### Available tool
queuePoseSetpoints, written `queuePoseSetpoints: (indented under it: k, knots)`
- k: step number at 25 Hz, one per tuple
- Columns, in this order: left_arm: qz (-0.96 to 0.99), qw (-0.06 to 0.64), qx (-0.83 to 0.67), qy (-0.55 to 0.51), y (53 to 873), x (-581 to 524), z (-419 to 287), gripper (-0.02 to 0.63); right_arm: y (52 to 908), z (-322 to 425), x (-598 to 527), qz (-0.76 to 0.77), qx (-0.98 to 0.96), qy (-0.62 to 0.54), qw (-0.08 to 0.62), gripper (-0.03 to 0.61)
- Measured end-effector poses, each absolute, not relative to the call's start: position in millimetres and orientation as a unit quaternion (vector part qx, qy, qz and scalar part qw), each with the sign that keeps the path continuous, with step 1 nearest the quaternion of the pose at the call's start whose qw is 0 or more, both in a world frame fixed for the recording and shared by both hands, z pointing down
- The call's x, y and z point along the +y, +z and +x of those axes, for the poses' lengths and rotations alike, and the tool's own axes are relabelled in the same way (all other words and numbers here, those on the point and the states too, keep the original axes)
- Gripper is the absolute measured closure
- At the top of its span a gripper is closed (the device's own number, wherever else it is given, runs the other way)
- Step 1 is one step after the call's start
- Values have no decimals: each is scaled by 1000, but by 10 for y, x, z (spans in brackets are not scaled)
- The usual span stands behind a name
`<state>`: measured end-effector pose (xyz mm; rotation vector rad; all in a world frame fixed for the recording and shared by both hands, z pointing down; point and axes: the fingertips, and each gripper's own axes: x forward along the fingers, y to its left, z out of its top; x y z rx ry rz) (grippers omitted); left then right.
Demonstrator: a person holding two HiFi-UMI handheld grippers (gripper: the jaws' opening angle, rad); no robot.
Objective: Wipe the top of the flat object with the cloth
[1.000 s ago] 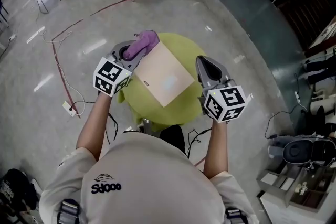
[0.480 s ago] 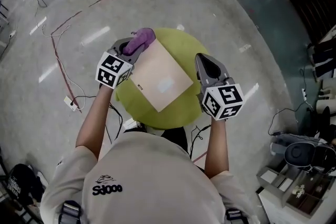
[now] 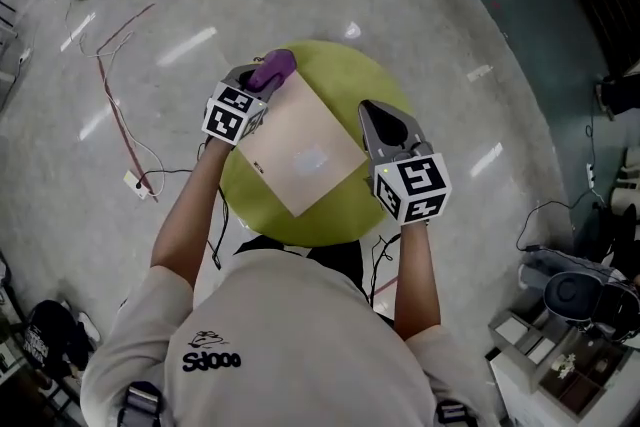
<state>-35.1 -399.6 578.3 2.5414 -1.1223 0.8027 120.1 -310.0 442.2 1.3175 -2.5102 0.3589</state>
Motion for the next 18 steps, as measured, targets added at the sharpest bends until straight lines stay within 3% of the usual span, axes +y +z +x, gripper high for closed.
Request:
queuePoseSetpoints:
  k: [18]
  knots:
    - [839,188,-363,360,6797,-4137,-266,552,4874,1415,-3166,471,-852,173,150,568]
